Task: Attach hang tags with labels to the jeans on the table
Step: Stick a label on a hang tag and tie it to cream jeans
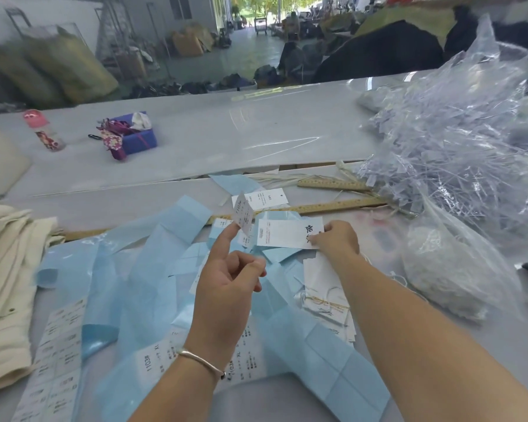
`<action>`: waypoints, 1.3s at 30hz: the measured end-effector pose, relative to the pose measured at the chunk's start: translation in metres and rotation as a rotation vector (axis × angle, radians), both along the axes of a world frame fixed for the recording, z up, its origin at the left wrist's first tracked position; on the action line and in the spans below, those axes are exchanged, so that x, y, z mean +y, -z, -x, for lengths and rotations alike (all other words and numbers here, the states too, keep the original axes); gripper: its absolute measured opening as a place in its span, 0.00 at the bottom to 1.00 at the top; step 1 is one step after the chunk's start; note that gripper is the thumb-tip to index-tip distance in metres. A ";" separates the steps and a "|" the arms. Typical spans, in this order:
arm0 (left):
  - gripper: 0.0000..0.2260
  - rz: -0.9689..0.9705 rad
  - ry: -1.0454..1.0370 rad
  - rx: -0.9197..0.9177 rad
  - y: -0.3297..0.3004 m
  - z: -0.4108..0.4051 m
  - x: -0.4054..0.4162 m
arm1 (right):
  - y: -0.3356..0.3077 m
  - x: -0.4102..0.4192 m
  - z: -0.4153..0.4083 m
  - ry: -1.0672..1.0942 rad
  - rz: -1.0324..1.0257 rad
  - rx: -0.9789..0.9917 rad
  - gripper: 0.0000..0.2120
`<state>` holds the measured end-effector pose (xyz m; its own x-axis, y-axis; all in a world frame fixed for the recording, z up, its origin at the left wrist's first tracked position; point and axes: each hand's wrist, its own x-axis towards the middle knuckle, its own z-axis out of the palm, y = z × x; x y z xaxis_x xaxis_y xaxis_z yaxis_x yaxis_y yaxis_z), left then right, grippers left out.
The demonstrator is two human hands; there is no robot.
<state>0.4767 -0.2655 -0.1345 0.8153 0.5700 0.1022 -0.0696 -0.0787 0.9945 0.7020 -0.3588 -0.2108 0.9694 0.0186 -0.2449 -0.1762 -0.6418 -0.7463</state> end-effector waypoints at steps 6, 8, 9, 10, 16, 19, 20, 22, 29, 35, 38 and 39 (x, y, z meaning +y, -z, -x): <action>0.27 -0.085 0.037 -0.037 -0.017 0.022 0.007 | -0.035 -0.031 0.033 0.085 -0.632 -0.138 0.10; 0.29 -0.134 0.069 -0.036 -0.027 0.035 0.007 | -0.056 -0.046 0.058 0.115 -0.769 -0.189 0.07; 0.30 -0.147 0.085 -0.036 -0.032 0.043 0.007 | -0.066 -0.053 0.071 0.128 -0.821 -0.199 0.05; 0.30 -0.159 0.097 -0.037 -0.036 0.051 0.005 | -0.075 -0.061 0.086 0.132 -0.850 -0.201 0.04; 0.38 -0.203 0.142 0.026 -0.052 0.104 -0.020 | -0.114 -0.087 0.204 -0.120 -0.790 -0.186 0.05; 0.43 -0.221 0.226 0.078 -0.057 0.142 -0.043 | -0.126 -0.096 0.271 -0.289 -0.837 -0.090 0.06; 0.44 -0.222 0.252 0.074 -0.057 0.154 -0.050 | -0.130 -0.098 0.290 -0.317 -0.856 -0.062 0.05; 0.44 -0.217 0.278 0.035 -0.059 0.177 -0.063 | -0.135 -0.104 0.328 -0.333 -0.876 -0.051 0.03; 0.45 -0.068 0.292 -0.075 -0.065 0.243 -0.090 | -0.141 -0.133 0.436 -0.218 -0.870 -0.043 0.06; 0.47 -0.381 0.060 -0.123 -0.063 0.273 -0.099 | -0.145 -0.148 0.458 -0.053 -0.792 -0.119 0.05; 0.45 -0.147 0.253 -0.163 -0.069 0.278 -0.116 | -0.156 -0.154 0.457 -0.176 -0.742 -0.047 0.08; 0.44 -0.056 0.313 -0.149 -0.070 0.278 -0.122 | -0.160 -0.155 0.457 -0.253 -0.732 -0.014 0.09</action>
<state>0.1990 -0.3871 -0.0648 0.9232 0.2853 0.2574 -0.2432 -0.0847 0.9663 0.2447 -0.5142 -0.0504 0.9170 0.3922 -0.0729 -0.0777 -0.0037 -0.9970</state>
